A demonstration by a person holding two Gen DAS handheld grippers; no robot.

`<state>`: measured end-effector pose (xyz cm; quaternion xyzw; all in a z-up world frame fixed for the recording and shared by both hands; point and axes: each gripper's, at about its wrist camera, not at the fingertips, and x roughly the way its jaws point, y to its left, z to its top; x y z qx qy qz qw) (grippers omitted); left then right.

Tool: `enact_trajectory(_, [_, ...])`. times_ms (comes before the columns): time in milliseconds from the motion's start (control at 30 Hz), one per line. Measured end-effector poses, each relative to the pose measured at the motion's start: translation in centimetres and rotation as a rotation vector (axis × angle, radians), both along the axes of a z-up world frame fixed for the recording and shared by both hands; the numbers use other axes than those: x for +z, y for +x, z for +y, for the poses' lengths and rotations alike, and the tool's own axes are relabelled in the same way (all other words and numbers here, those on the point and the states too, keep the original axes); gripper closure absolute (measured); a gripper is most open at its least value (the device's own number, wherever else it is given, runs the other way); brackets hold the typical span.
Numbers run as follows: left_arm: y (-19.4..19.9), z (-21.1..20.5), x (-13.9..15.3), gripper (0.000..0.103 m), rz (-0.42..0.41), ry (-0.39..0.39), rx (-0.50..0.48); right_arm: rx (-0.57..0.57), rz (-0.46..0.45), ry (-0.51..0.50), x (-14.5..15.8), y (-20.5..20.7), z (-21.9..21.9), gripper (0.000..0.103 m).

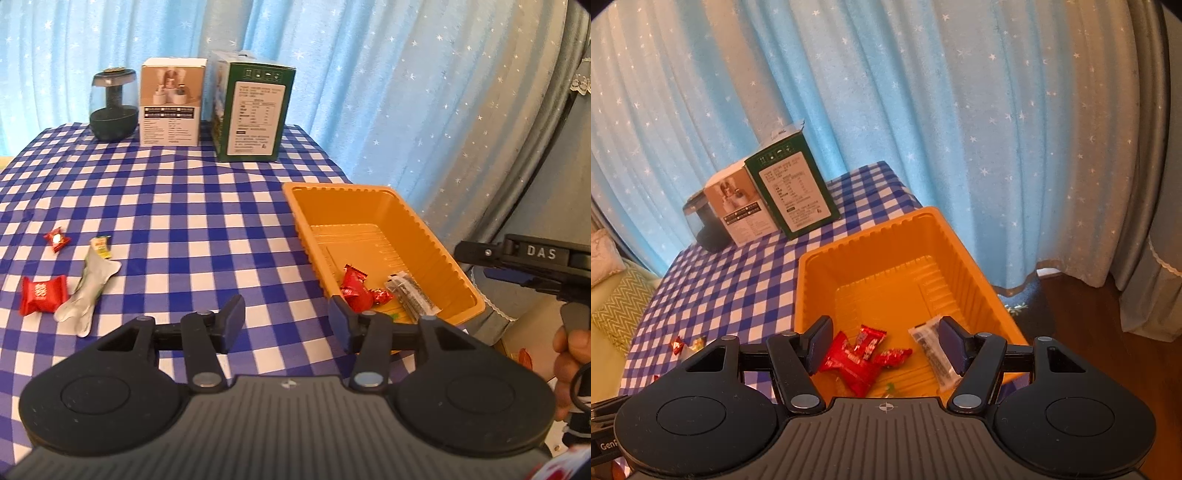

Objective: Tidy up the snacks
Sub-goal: 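Move both tools back over the remaining snacks on the cloth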

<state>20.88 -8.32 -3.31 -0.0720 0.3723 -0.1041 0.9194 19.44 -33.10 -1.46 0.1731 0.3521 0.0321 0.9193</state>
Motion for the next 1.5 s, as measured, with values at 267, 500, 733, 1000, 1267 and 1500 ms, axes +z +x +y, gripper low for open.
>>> enact_trajectory(267, [-2.7, 3.2, 0.7, 0.054, -0.014, 0.016, 0.045, 0.046, 0.006, 0.005, 0.7, -2.7, 3.0, 0.04])
enact_trajectory(500, [-5.3, 7.2, 1.1, 0.054, -0.017, 0.028, 0.117, 0.116, 0.007, 0.007, 1.0, -3.7, 7.1, 0.04])
enact_trajectory(733, [-7.3, 11.2, 1.7, 0.054, -0.028, 0.04, 0.199, 0.199, 0.007, -0.003, 1.0, -4.2, 11.3, 0.04])
enact_trajectory(1000, [-8.4, 15.3, 1.9, 0.054, -0.023, 0.064, 0.27, 0.275, 0.005, -0.012, 0.8, -4.4, 15.6, 0.04])
enact_trajectory(1267, [-8.0, 18.7, 2.0, 0.053, -0.018, 0.086, 0.324, 0.317, -0.006, -0.023, 0.4, -3.9, 19.0, 0.04])
enact_trajectory(1500, [-6.9, 21.1, 1.4, 0.048, -0.014, 0.1, 0.343, 0.343, -0.009, -0.035, -0.2, -2.2, 21.8, 0.04])
